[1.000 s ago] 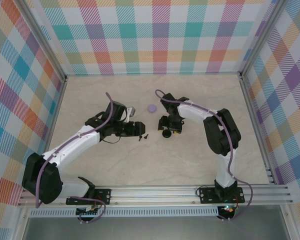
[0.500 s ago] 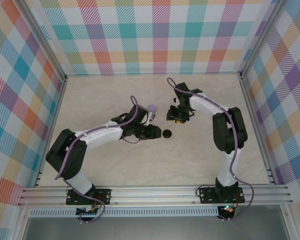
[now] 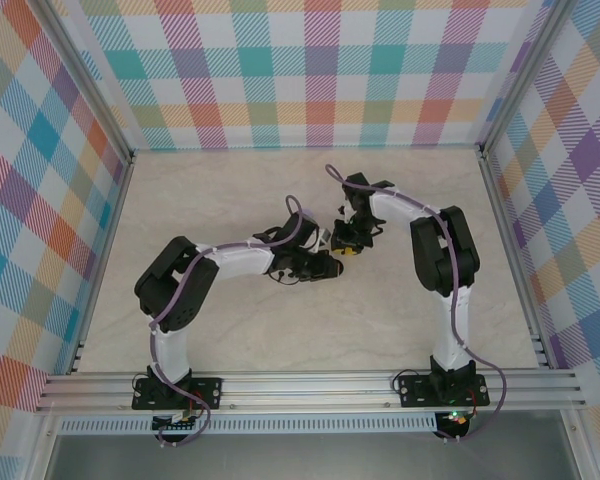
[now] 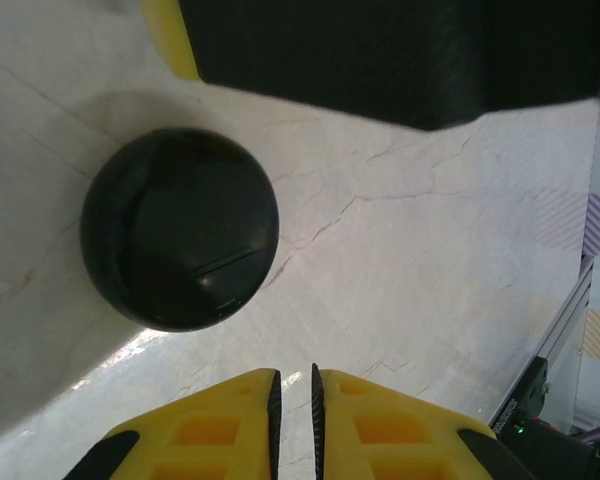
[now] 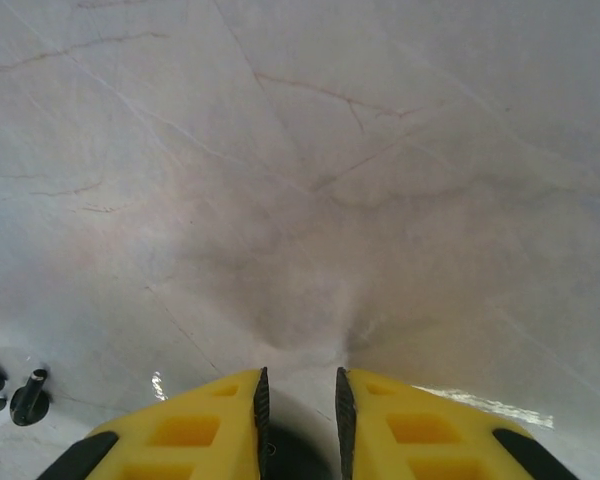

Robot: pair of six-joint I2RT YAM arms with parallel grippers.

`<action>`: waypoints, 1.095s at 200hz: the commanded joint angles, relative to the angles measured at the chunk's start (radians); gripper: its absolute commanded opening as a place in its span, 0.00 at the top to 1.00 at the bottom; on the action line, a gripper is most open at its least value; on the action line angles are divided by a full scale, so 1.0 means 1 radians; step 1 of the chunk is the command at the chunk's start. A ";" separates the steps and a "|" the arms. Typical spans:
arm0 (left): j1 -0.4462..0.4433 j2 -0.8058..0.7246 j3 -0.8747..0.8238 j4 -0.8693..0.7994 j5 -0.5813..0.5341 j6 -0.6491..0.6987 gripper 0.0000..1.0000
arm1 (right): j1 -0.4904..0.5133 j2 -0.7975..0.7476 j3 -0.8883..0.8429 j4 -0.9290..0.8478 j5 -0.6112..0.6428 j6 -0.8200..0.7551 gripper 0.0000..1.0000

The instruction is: Insert the wireless bluetooth earbuds into the charging case

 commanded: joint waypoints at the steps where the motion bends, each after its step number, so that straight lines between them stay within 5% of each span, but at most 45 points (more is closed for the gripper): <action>1: -0.019 0.024 0.033 0.025 0.024 -0.022 0.83 | -0.005 0.015 0.011 -0.030 -0.032 -0.029 0.73; 77: -0.019 0.086 0.052 0.023 -0.026 -0.020 0.83 | -0.005 -0.010 -0.049 -0.043 -0.020 -0.044 0.73; 219: -0.018 0.062 0.060 -0.118 -0.301 -0.001 0.86 | -0.002 -0.180 -0.264 -0.040 0.008 -0.045 0.71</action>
